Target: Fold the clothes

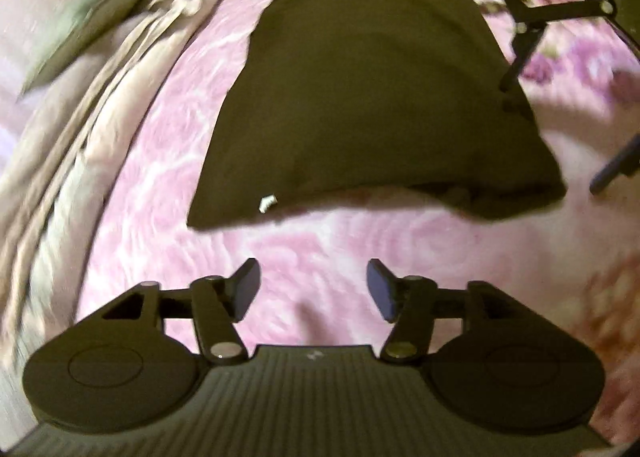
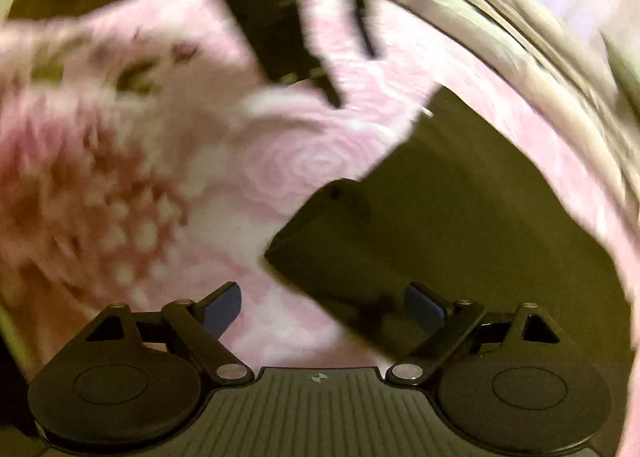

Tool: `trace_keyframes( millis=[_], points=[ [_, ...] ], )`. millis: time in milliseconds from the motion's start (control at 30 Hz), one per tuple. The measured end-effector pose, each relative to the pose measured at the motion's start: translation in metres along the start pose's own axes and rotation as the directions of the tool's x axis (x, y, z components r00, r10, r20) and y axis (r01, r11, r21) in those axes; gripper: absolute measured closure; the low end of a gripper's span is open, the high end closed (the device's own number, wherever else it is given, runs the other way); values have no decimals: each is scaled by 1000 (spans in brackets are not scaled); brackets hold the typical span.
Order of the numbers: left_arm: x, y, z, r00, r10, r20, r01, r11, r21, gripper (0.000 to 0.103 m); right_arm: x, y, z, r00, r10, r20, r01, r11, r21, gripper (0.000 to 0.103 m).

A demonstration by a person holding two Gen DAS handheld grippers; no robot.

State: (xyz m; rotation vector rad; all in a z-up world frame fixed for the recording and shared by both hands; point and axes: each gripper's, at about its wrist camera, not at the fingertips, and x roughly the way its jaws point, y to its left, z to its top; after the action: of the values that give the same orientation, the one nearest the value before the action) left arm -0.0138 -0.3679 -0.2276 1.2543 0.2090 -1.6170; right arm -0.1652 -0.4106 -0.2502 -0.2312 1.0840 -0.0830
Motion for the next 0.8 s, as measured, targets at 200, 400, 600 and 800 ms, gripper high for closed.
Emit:
trace_keyframes(
  millis=[200, 400, 600, 800],
  points=[
    [24, 5, -6, 999, 38, 33, -45, 973, 227, 32, 21, -5, 5, 1000, -26, 8, 27, 997, -77, 98],
    [64, 2, 3, 993, 31, 117, -81, 886, 457, 32, -14, -27, 14, 999, -19, 44, 17, 999, 43, 98],
    [96, 11, 25, 990, -14, 142, -65, 843, 534, 55, -50, -44, 23, 997, -9, 80, -3, 990, 140, 98],
    [91, 27, 47, 994, -21, 107, -38, 854, 518, 96, -65, -57, 27, 996, -11, 93, -7, 981, 192, 98]
  ],
)
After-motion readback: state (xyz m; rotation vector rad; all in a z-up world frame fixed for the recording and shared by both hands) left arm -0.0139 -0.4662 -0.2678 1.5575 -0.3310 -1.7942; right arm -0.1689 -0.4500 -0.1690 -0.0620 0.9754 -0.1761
